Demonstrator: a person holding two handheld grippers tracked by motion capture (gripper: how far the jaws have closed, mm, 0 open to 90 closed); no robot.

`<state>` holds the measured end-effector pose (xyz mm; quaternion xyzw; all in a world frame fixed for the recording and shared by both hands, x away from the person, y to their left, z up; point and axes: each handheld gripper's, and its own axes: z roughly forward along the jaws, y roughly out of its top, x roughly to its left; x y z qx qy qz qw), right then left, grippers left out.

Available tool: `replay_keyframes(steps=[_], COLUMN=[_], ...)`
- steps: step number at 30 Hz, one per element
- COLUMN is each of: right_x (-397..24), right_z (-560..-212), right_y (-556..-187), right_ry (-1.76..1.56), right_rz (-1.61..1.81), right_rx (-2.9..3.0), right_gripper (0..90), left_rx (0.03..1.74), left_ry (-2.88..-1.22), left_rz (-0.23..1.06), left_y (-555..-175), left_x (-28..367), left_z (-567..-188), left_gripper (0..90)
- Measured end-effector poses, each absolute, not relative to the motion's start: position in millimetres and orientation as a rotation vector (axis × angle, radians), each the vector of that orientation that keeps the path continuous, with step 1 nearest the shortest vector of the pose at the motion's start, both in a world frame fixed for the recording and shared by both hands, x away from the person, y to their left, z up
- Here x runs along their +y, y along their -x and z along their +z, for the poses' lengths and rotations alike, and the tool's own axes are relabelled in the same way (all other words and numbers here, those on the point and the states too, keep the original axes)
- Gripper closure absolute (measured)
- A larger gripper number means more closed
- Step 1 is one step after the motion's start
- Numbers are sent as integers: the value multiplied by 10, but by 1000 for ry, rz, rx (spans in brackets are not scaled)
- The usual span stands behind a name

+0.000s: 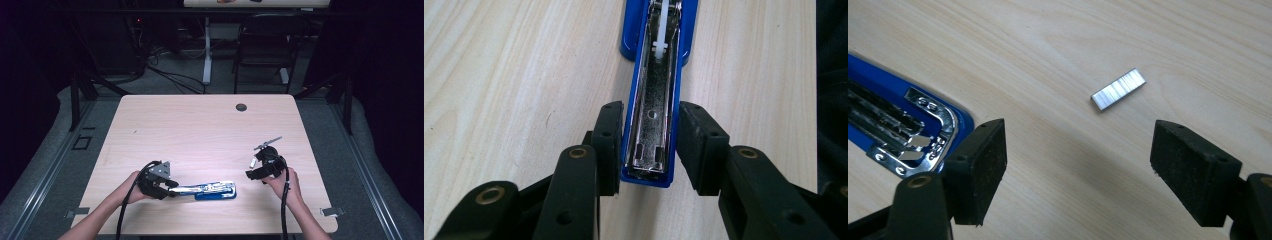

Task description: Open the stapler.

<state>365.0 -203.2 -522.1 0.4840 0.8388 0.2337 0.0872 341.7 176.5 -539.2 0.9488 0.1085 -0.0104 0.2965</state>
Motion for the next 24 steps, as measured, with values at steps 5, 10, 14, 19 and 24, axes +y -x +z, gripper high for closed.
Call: replay_keyframes(steps=[5, 10, 14, 19, 24], right_x=[-2081, -2104, -2115, -2119, -2136], right_z=[-5227, -5237, -5245, -5255, -5257], right_y=[-3686, -3712, -3726, -3730, -3732], right_ry=[-1481, -1498, -1492, -1500, -1503], right_rz=[690, 681, 650, 661, 627], right_rx=[2478, 2475, 2483, 2478, 2473], right_gripper=[224, 225, 225, 220, 211], left_rx=[280, 276, 277, 277, 271], left_ry=[-2530, -2529, -2534, -2531, -2531], left_rz=[-33, -29, -31, -36, -27], left_y=[-3427, -3428, -3430, -3430, -3422], left_x=[1762, 1765, 1766, 1762, 1758], left_z=[-5409, -5414, -5417, -5425, -5420], left_gripper=[639, 639, 638, 638, 638])
